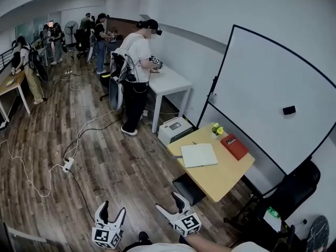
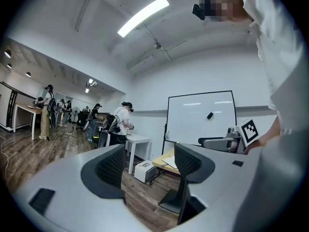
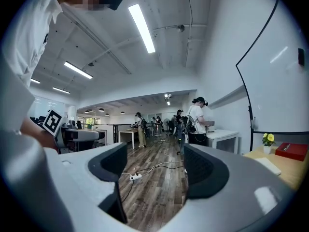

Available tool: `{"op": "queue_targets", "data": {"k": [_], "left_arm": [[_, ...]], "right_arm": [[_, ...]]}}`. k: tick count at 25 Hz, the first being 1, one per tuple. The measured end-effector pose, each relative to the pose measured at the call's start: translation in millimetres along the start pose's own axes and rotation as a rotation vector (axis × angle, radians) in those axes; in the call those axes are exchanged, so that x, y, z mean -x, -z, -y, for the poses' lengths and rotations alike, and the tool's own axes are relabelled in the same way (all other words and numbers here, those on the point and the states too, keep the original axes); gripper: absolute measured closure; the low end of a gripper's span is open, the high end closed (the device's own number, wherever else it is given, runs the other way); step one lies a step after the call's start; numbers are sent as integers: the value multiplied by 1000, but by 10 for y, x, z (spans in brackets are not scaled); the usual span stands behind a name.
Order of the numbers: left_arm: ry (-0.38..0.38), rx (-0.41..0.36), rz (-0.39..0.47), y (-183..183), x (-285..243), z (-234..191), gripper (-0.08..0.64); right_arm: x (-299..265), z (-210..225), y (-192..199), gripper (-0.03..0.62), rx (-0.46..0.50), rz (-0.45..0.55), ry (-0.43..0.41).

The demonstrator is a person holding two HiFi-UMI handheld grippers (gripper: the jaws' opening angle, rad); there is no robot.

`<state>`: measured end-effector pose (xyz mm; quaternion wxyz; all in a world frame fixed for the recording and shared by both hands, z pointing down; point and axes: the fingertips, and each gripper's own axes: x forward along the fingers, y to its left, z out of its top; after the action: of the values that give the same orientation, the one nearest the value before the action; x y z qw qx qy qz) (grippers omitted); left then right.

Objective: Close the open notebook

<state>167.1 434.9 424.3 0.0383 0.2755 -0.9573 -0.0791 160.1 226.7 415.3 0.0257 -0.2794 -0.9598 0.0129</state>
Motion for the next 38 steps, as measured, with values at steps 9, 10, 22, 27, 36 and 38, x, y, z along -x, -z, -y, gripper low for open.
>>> {"op": "queue_targets", "data": {"k": [9, 10, 22, 27, 36, 38], "left_arm": [[34, 6, 8, -82, -606, -660, 255], [27, 12, 8, -79, -643, -729, 255], [34, 43, -49, 54, -1721, -1446, 256], [44, 26, -76, -84, -2602, -1711, 256], [93, 14, -78, -300, -4005, -2043, 256], [106, 19, -87, -311, -4225, -2082, 256]], "right_arm": [[-884, 251, 18, 222, 17, -15, 7], [-953, 284, 36, 222, 12, -19, 8], [-2011, 1068, 145, 222, -62, -13, 11], [-2687, 1642, 130, 222, -88, -14, -15], [-3542, 2558, 67, 222, -103, -25, -21], [-3561, 2746, 89, 222, -115, -23, 14]]}}
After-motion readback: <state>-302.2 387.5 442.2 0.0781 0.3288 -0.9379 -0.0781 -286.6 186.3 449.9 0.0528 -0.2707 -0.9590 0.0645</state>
